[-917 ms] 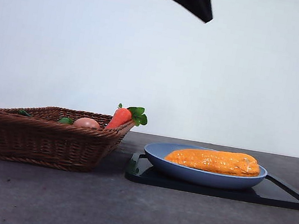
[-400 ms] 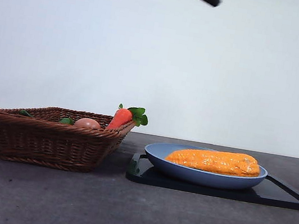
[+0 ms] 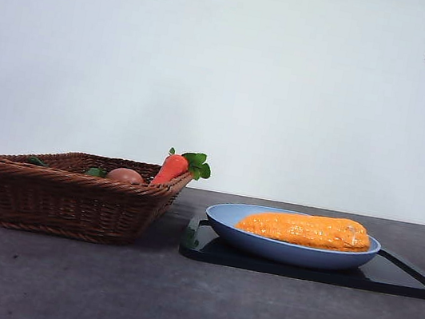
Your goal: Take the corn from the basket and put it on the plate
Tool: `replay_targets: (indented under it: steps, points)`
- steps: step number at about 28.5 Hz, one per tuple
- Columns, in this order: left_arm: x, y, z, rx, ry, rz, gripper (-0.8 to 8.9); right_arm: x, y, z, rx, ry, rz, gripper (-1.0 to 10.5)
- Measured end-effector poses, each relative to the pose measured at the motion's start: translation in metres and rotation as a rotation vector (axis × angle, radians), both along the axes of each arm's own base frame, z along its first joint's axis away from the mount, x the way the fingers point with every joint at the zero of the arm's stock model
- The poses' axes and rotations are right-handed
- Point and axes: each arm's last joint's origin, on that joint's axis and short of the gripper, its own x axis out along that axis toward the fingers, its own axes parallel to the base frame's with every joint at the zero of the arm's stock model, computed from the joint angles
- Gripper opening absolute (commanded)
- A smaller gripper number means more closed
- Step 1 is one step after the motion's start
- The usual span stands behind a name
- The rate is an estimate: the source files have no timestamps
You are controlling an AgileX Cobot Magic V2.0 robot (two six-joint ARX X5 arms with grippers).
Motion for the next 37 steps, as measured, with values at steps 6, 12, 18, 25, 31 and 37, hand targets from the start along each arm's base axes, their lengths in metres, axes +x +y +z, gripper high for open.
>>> replay_targets:
  steps: [6, 12, 18, 25, 31, 37]
  points:
    - [-0.032, 0.07, -0.01, -0.024, -0.088, 0.225, 0.08, 0.003, 0.001, 0.002, 0.009, -0.042, 0.0, 0.0]
    - [-0.076, 0.107, -0.056, -0.053, -0.229, 0.386, 0.08, 0.006, 0.001, 0.005, 0.018, -0.083, 0.001, 0.0]
    - [-0.107, 0.118, -0.124, -0.065, -0.31, 0.453, 0.08, 0.01, 0.002, 0.008, 0.029, -0.134, 0.001, 0.0]
    - [-0.139, 0.12, -0.201, -0.078, -0.298, 0.491, 0.08, 0.014, 0.003, 0.013, 0.042, -0.199, 0.001, 0.0]
    - [-0.156, 0.119, -0.244, -0.081, -0.275, 0.518, 0.08, 0.018, 0.004, 0.018, 0.059, -0.275, 0.002, 0.0]
    - [-0.162, 0.119, -0.259, -0.064, -0.206, 0.549, 0.08, 0.021, 0.005, 0.022, 0.071, -0.329, 0.002, 0.0]
